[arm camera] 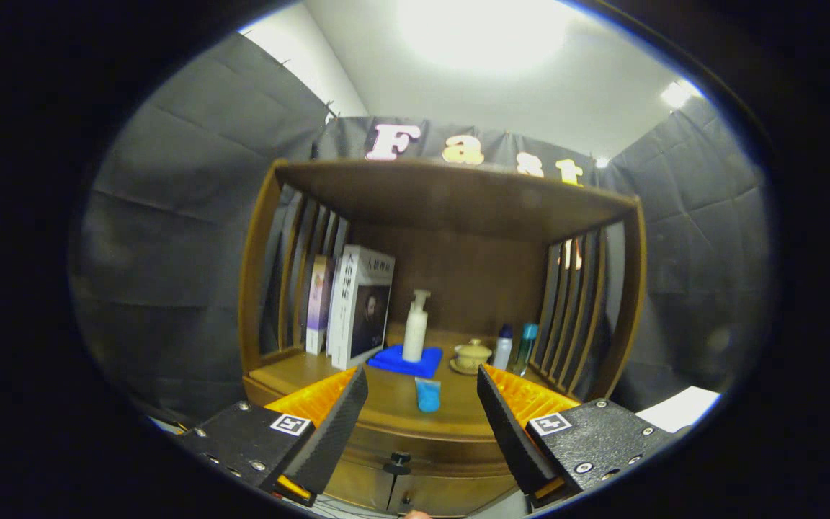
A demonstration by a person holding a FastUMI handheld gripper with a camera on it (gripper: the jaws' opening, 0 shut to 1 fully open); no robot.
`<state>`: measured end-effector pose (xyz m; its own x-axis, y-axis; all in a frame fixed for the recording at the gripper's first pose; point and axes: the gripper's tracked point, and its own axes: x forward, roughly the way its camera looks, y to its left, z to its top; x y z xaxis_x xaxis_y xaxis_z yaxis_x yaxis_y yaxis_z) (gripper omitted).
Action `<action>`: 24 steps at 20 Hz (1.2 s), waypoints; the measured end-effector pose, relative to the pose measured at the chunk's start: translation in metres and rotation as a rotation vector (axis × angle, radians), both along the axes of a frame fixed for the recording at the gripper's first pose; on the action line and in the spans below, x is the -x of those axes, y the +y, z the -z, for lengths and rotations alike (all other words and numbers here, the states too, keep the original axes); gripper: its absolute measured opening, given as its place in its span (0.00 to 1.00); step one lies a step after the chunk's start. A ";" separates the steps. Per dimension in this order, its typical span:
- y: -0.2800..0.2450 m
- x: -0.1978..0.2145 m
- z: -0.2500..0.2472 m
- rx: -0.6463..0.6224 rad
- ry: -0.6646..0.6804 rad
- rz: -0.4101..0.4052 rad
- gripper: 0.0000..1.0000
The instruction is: Pull open the drawer, take out the items inside it, and place them on the countertop above the cabinet.
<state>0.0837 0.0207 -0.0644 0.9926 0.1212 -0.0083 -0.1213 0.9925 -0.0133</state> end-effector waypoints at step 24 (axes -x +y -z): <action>0.030 0.133 -0.093 -0.051 0.020 -0.031 0.95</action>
